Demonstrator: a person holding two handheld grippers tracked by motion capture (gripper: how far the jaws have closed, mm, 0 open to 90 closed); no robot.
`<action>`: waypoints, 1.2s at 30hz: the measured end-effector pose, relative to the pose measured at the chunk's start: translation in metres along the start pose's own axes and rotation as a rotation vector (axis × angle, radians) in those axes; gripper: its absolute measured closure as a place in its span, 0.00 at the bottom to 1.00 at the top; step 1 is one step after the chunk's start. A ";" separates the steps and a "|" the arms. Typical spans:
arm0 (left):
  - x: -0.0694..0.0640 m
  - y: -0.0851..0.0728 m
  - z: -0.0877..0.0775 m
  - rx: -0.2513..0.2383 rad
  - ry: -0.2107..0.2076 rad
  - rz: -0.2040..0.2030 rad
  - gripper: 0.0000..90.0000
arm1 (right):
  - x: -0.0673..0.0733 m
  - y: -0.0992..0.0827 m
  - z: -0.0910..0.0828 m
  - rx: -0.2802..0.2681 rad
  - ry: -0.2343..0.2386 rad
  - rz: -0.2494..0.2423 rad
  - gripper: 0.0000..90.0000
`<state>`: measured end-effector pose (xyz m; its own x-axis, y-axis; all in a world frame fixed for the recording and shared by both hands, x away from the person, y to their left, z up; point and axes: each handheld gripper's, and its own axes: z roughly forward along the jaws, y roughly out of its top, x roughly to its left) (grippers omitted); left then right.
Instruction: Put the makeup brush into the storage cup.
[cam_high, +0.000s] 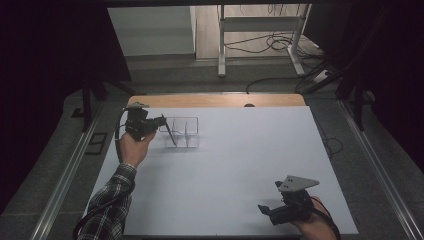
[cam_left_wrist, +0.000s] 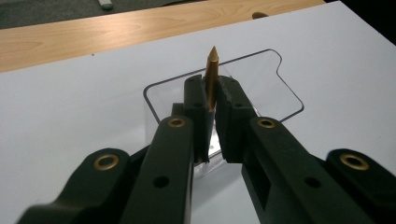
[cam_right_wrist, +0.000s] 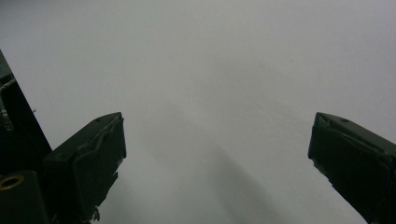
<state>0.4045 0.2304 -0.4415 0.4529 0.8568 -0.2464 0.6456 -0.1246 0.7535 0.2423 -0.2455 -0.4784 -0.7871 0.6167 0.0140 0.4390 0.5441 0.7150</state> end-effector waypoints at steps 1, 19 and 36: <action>0.000 -0.001 0.001 0.001 0.000 -0.002 0.94 | 0.000 0.000 0.000 0.001 0.000 0.000 0.05; 0.005 -0.006 0.005 -0.020 -0.027 -0.047 0.84 | 0.000 -0.001 0.002 0.017 0.005 -0.008 0.05; 0.006 -0.007 -0.002 -0.080 0.018 -0.042 0.35 | 0.001 -0.001 0.002 0.020 0.004 -0.011 0.05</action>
<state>0.4014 0.2376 -0.4471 0.4147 0.8693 -0.2689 0.6123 -0.0480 0.7892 0.2423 -0.2439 -0.4806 -0.7937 0.6082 0.0093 0.4391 0.5623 0.7007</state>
